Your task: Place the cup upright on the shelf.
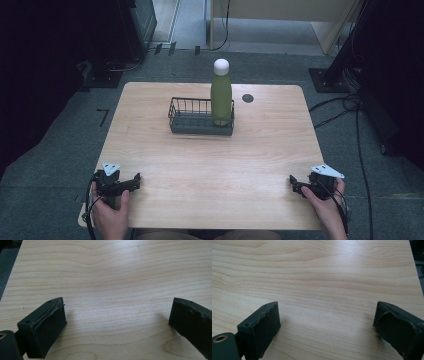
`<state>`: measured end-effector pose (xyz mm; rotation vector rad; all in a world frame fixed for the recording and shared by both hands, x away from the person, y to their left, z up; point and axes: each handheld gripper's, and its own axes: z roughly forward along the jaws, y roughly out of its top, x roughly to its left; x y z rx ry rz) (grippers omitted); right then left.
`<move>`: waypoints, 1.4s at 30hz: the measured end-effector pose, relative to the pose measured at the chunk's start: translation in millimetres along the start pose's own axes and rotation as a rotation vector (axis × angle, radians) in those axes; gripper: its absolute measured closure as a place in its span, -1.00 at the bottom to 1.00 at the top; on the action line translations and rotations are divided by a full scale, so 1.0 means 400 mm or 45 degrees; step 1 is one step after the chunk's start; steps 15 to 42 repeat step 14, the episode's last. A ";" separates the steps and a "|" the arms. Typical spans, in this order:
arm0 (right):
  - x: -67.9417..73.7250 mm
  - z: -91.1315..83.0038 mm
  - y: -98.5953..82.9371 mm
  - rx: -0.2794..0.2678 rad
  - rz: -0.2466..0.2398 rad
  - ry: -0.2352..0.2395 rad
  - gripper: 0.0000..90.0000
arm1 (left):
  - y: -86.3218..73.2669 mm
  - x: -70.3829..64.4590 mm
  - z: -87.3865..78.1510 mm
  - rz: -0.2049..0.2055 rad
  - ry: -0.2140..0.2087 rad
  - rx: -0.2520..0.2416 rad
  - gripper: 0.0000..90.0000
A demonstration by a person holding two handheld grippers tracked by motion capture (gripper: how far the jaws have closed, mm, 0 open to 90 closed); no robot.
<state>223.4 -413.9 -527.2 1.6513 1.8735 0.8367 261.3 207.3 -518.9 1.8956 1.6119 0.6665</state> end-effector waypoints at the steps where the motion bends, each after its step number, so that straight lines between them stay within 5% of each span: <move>1: 0.000 0.000 0.000 0.000 0.000 0.000 -0.86 | 0.000 0.000 0.000 0.000 0.000 0.000 -0.97; 9: 0.006 -0.006 -0.006 -0.003 0.033 -0.039 -0.84 | 0.000 0.000 0.000 -0.002 0.001 -0.002 -0.97; 42: 0.008 -0.005 -0.006 -0.005 0.034 -0.037 -0.84 | 0.001 -0.002 0.001 -0.007 0.005 0.000 -0.97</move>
